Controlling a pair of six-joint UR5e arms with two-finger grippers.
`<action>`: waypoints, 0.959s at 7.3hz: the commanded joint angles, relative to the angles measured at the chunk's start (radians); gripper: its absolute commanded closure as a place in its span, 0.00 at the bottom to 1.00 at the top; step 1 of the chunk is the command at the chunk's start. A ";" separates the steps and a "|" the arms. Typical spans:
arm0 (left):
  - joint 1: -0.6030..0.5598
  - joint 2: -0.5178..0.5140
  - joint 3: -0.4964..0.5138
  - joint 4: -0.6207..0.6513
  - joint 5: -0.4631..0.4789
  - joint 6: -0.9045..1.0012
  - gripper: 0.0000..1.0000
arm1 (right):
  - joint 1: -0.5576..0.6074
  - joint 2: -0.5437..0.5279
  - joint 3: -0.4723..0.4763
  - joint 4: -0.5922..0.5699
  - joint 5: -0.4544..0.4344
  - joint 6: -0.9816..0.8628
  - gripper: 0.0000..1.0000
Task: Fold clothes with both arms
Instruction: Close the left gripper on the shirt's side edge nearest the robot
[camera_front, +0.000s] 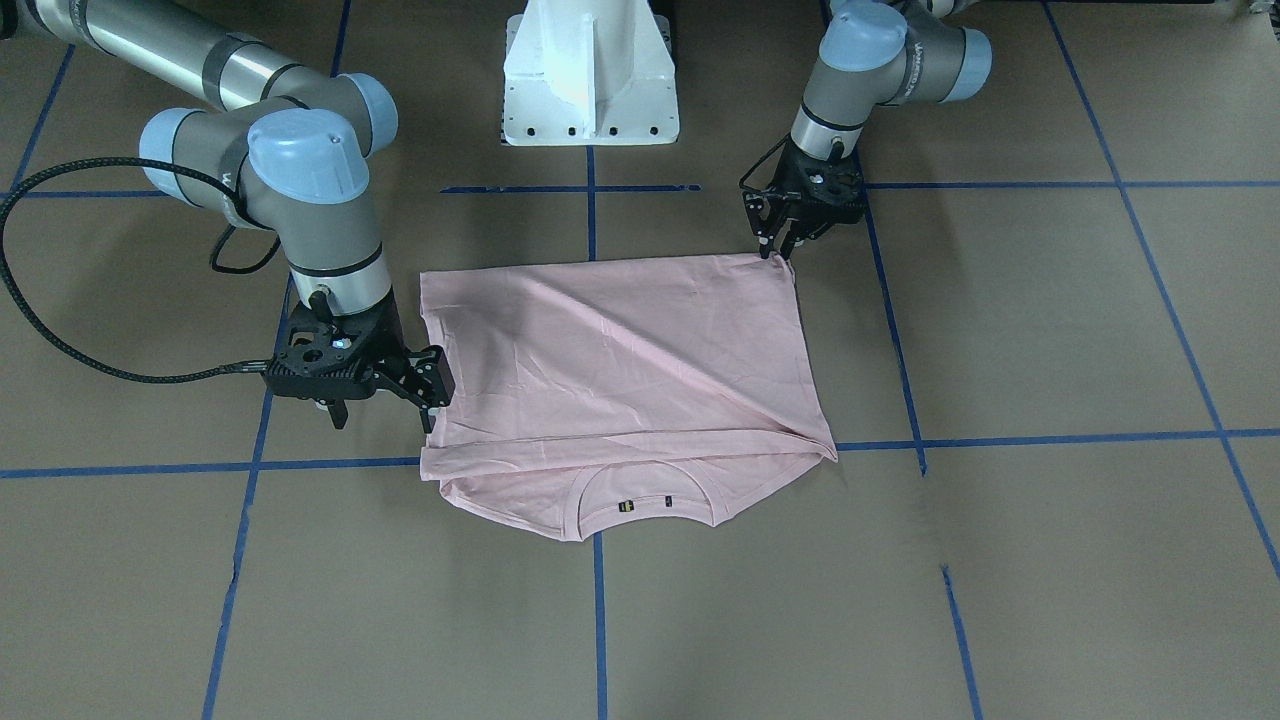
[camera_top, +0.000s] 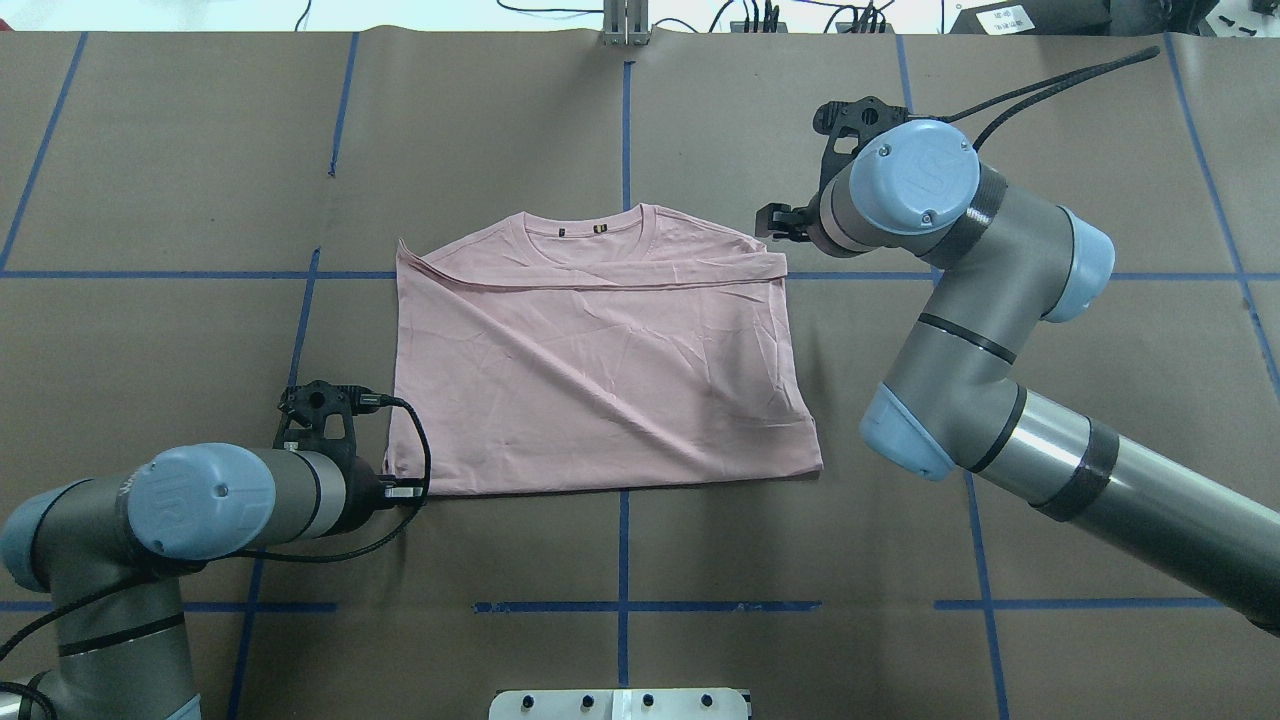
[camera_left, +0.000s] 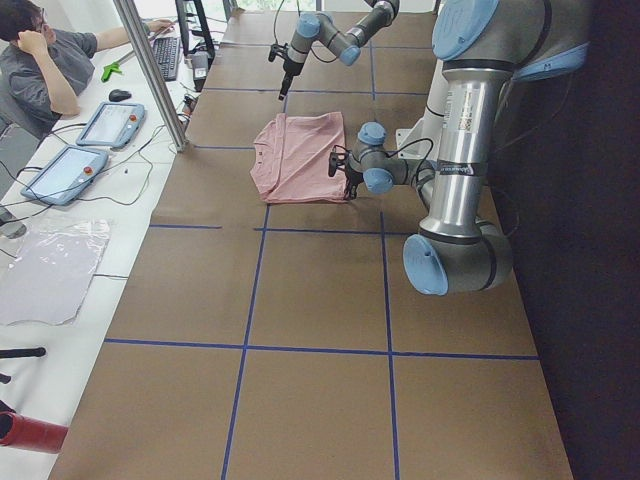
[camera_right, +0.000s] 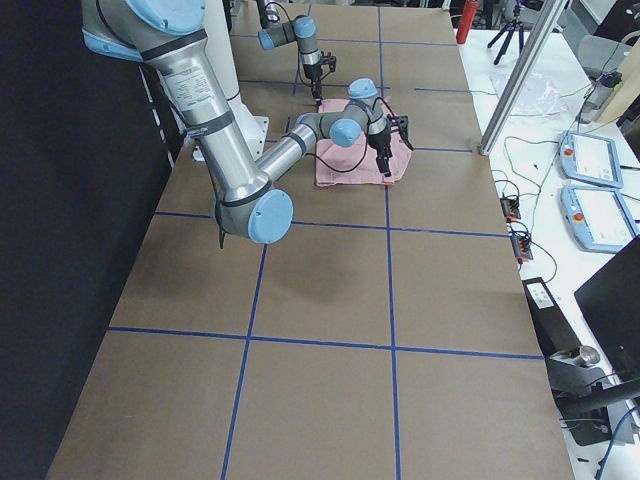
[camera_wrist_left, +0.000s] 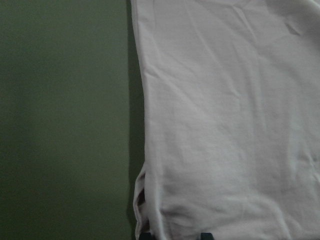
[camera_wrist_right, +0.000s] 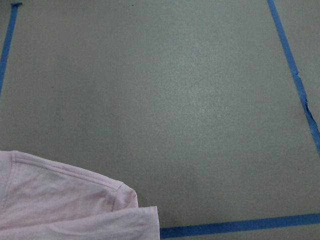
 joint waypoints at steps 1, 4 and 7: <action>-0.001 0.005 0.000 0.002 0.001 0.006 1.00 | 0.000 0.000 -0.002 0.000 0.000 0.000 0.00; -0.025 0.031 0.000 0.000 0.001 0.109 1.00 | -0.002 0.000 0.000 0.002 0.000 0.002 0.00; -0.209 0.021 0.067 -0.005 -0.004 0.352 1.00 | -0.002 0.000 -0.003 0.002 0.000 0.002 0.00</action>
